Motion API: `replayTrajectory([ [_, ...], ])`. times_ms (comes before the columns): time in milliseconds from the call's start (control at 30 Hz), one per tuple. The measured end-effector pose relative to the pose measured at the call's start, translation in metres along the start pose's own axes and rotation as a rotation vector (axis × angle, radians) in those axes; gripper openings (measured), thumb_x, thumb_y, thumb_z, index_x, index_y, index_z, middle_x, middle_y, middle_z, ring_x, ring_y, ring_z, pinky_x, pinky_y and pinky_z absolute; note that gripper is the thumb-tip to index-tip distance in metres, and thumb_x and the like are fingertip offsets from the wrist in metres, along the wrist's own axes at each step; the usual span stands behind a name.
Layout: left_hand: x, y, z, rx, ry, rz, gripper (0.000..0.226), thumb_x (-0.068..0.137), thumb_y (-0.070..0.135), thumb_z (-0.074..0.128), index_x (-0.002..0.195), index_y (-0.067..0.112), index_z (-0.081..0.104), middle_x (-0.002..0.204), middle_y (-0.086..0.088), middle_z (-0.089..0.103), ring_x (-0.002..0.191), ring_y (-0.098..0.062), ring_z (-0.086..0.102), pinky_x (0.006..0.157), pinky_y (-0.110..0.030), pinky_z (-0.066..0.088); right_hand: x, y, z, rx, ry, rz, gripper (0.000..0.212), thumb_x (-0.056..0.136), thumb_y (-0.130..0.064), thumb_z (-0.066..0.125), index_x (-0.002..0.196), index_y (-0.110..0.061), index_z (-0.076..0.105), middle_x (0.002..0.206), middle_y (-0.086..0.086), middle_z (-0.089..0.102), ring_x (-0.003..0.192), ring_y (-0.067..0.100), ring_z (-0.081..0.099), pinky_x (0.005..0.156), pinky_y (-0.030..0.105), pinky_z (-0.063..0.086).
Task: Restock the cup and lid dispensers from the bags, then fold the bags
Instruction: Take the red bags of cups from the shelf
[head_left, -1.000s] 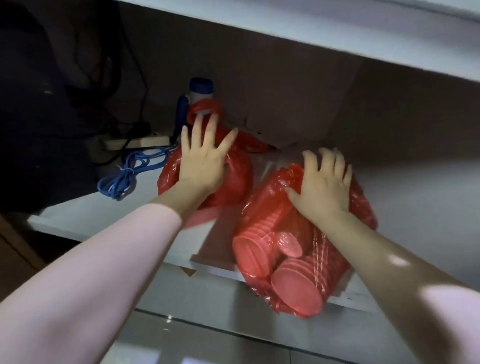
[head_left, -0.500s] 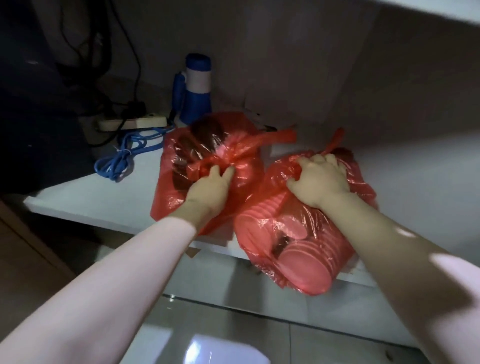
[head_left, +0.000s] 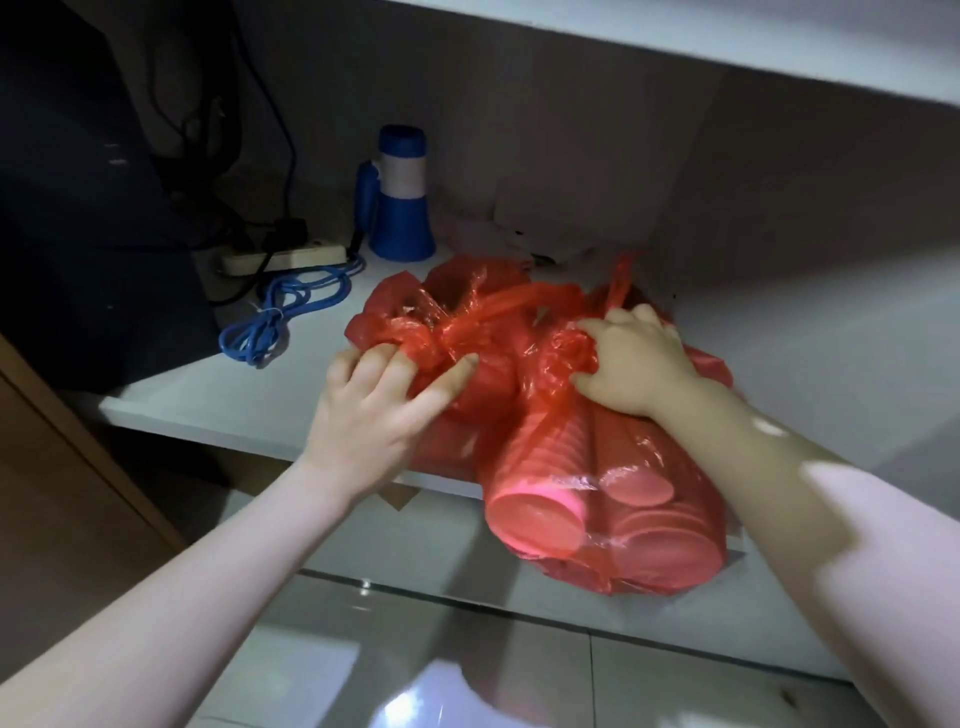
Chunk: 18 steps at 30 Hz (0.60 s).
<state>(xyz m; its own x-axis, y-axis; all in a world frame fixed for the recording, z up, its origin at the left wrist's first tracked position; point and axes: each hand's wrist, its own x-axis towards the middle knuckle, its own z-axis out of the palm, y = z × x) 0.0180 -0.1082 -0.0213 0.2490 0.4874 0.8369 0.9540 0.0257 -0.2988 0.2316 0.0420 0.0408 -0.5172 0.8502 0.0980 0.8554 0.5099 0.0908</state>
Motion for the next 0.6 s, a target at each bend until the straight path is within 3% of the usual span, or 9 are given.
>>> replayTrajectory([
  [200, 0.03, 0.002, -0.012, -0.099, 0.266, -0.004, 0.035, 0.08, 0.016, 0.073, 0.113, 0.027, 0.07, 0.097, -0.004, 0.039, 0.08, -0.024, 0.043, 0.062, -0.034, 0.042, 0.008, -0.016, 0.008, -0.088, -0.006, -0.009, 0.056, 0.077, -0.041, 0.065, 0.127, -0.02, 0.051, 0.12, 0.007, 0.049, 0.117, 0.029, 0.035, 0.1, 0.045, 0.028],
  [300, 0.042, 0.0, -0.007, -0.053, 0.281, -0.071, 0.026, 0.085, 0.022, 0.069, 0.111, 0.027, 0.072, 0.106, -0.006, 0.039, 0.092, -0.026, 0.042, 0.072, -0.039, 0.041, 0.009, -0.025, 0.015, -0.077, 0.031, -0.006, 0.053, 0.075, -0.026, 0.066, 0.125, -0.017, 0.049, 0.122, 0.008, 0.044, 0.118, 0.03, 0.034, 0.101, 0.044, 0.027],
  [400, 0.038, 0.004, 0.01, -0.04, -0.039, -0.067, 0.046, 0.084, 0.04, 0.066, 0.128, 0.028, 0.061, 0.14, -0.016, 0.04, 0.125, -0.038, 0.032, 0.099, -0.051, 0.028, 0.009, -0.024, 0.019, -0.071, 0.053, -0.007, 0.056, 0.075, -0.027, 0.069, 0.127, -0.021, 0.048, 0.136, 0.006, 0.032, 0.125, 0.03, 0.029, 0.103, 0.043, 0.026],
  [500, 0.034, 0.011, 0.034, -0.022, -0.552, -0.109, 0.083, 0.08, 0.053, 0.063, 0.149, 0.035, 0.019, 0.159, -0.015, 0.003, 0.142, -0.044, 0.004, 0.111, -0.06, -0.002, 0.008, -0.021, 0.019, -0.091, -0.065, -0.009, 0.062, 0.079, -0.027, 0.064, 0.135, -0.022, 0.038, 0.153, -0.001, 0.027, 0.142, 0.032, 0.016, 0.108, 0.049, 0.018],
  [600, 0.032, 0.015, 0.057, -0.015, -0.727, -0.123, 0.081, 0.089, 0.036, 0.055, 0.149, 0.037, 0.002, 0.158, -0.015, -0.012, 0.141, -0.045, 0.011, 0.112, -0.062, 0.01, -0.001, -0.018, 0.019, -0.123, -0.073, -0.027, 0.054, 0.081, -0.019, 0.059, 0.131, -0.024, 0.038, 0.14, -0.001, 0.044, 0.139, 0.035, 0.022, 0.106, 0.052, 0.018],
])
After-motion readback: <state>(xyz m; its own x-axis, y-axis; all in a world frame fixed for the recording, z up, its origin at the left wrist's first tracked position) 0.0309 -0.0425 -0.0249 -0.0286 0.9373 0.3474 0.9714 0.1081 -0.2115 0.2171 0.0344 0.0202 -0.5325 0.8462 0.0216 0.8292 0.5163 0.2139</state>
